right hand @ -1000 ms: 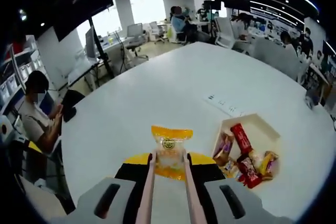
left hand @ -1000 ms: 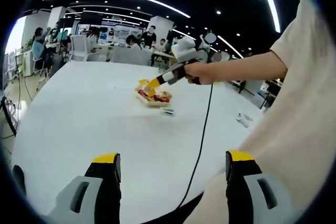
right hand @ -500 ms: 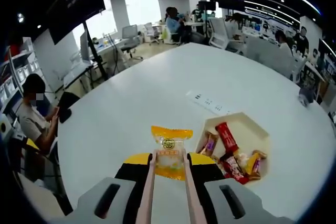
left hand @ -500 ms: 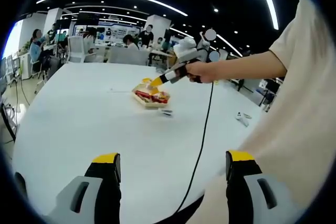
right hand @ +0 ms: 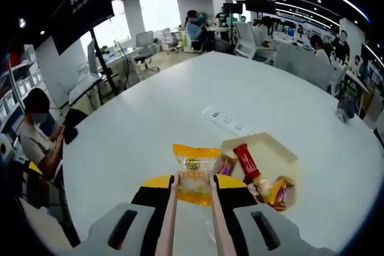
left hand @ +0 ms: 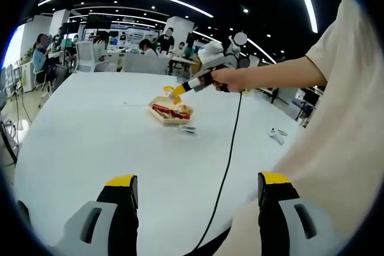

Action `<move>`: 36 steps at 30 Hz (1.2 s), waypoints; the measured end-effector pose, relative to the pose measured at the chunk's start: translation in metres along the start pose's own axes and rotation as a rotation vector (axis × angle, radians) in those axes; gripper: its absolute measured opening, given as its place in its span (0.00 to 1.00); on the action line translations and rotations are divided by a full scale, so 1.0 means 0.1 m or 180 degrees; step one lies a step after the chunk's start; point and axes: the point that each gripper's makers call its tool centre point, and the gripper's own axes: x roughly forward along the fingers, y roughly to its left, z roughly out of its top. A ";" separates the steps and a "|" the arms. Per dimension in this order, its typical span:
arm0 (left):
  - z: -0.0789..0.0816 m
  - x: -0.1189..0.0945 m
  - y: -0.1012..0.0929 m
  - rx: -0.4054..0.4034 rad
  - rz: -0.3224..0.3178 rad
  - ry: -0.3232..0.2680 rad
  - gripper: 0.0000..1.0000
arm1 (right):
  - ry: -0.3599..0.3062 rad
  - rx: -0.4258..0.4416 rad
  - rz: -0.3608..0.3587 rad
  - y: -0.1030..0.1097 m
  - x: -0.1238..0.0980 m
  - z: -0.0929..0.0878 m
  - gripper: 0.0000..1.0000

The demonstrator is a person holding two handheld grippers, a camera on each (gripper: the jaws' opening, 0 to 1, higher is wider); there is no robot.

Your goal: Place the target food into the container with the food tongs after gripping and lifting it, then release it inside without dropping or visibly crushing the food.

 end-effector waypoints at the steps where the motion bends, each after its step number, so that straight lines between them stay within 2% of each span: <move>1: 0.00 0.00 0.00 0.0003 -0.0001 0.0002 0.82 | -0.0002 0.0000 -0.0009 -0.02 -0.01 0.01 0.25; 14: -0.01 0.04 -0.03 0.0000 0.0000 0.0040 0.82 | -0.0001 0.0003 -0.0091 -0.30 -0.03 0.04 0.25; 25: 0.05 0.06 0.03 -0.0036 0.0105 -0.0006 0.85 | -0.0023 -0.0028 -0.0153 -0.52 -0.08 0.11 0.26; 30: 0.14 0.08 0.07 -0.0075 0.0191 -0.0109 0.91 | -0.0040 -0.0025 -0.0164 -0.60 -0.08 0.13 0.26; 36: 0.34 0.06 0.14 -0.0110 0.0340 -0.0380 0.99 | -0.0054 -0.0012 -0.0168 -0.67 -0.08 0.13 0.26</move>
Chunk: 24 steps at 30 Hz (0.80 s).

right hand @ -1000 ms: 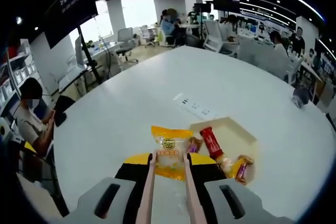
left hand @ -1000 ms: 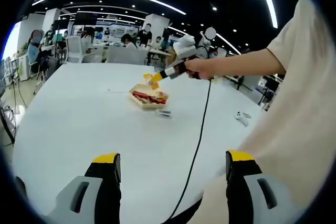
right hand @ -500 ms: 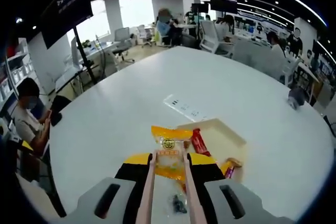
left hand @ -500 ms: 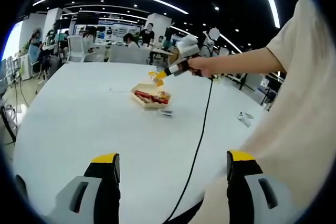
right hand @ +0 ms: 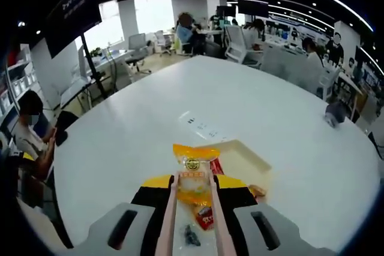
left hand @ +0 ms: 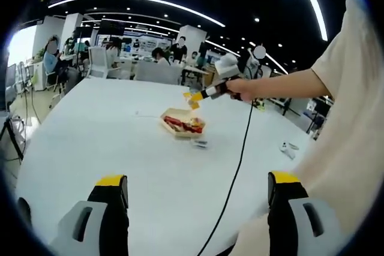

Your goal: Place the target food into the container with the food tongs after gripping and lifting it, then release it inside without dropping or visibly crushing the food.

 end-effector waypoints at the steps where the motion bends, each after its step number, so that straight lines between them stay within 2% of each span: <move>1: 0.04 0.00 0.01 0.0019 0.0029 -0.0033 0.99 | -0.0001 0.0004 0.0000 -0.01 0.00 0.00 0.26; 6: 0.17 0.03 0.06 0.0068 0.0089 -0.0140 0.99 | -0.0005 0.0022 -0.0007 -0.08 0.00 -0.02 0.26; 24: 0.46 0.37 0.00 0.0310 -0.0015 -0.0091 0.99 | 0.0004 0.0083 -0.0022 -0.41 0.00 -0.10 0.26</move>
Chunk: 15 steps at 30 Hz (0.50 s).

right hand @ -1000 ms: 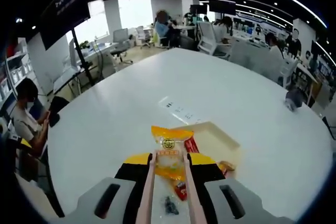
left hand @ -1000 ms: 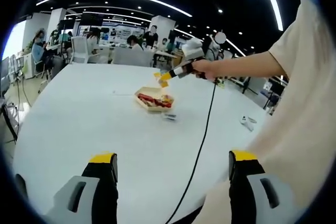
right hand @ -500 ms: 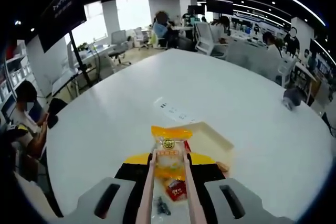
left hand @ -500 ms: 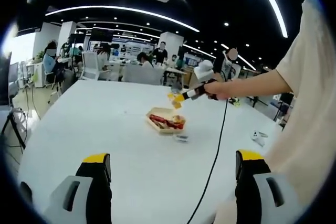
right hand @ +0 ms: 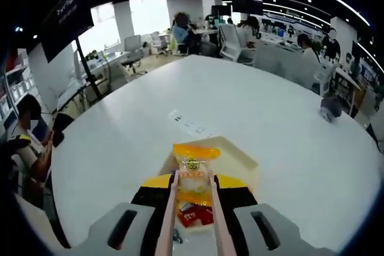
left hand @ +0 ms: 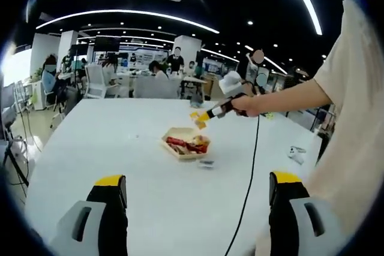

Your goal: Place the target food into the container with the food tongs after gripping and lifting it, then release it inside without dropping or visibly crushing the food.

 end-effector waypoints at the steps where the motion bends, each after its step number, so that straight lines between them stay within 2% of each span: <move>1: 0.01 0.01 0.00 0.0005 -0.0001 -0.0002 0.99 | 0.0003 0.0001 0.0002 -0.01 0.00 0.00 0.26; 15: 0.11 0.27 -0.06 0.0050 -0.0086 0.0069 0.99 | 0.0021 0.0039 0.0042 -0.19 0.09 -0.03 0.26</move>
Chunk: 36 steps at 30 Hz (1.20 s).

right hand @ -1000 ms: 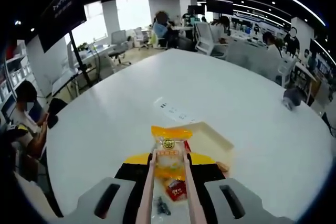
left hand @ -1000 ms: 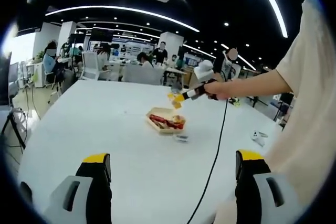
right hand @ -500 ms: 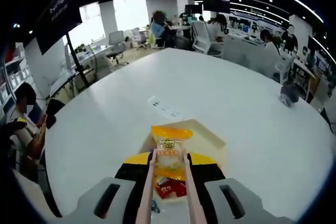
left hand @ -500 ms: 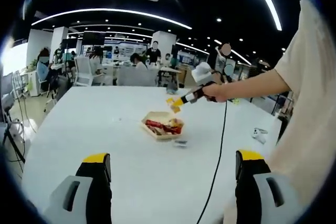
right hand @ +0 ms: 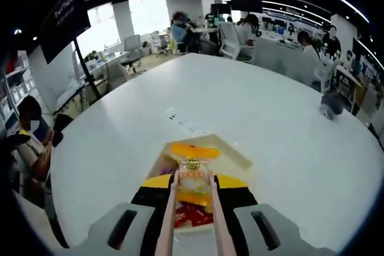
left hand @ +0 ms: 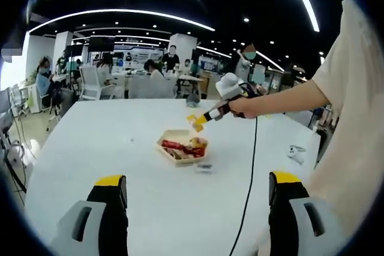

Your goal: Place the target food into the container with the food tongs after gripping and lifting it, then release it inside without dropping or visibly crushing the food.

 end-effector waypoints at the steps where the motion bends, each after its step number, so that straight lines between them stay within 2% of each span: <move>1: 0.01 0.02 0.00 -0.0002 -0.0007 0.0000 0.99 | 0.0001 0.0004 0.0003 -0.01 0.01 0.00 0.26; 8: 0.00 0.12 0.02 -0.0014 -0.0014 0.0037 0.99 | 0.0019 0.0017 0.0011 -0.08 0.06 -0.01 0.26; 21: -0.01 0.18 0.09 -0.0037 0.0033 0.0064 0.99 | 0.0049 -0.0009 0.0046 -0.10 0.14 0.00 0.25; 36: -0.01 0.20 0.09 -0.0051 0.0023 0.0066 0.99 | -0.0030 -0.0026 0.0036 -0.13 0.16 0.15 0.26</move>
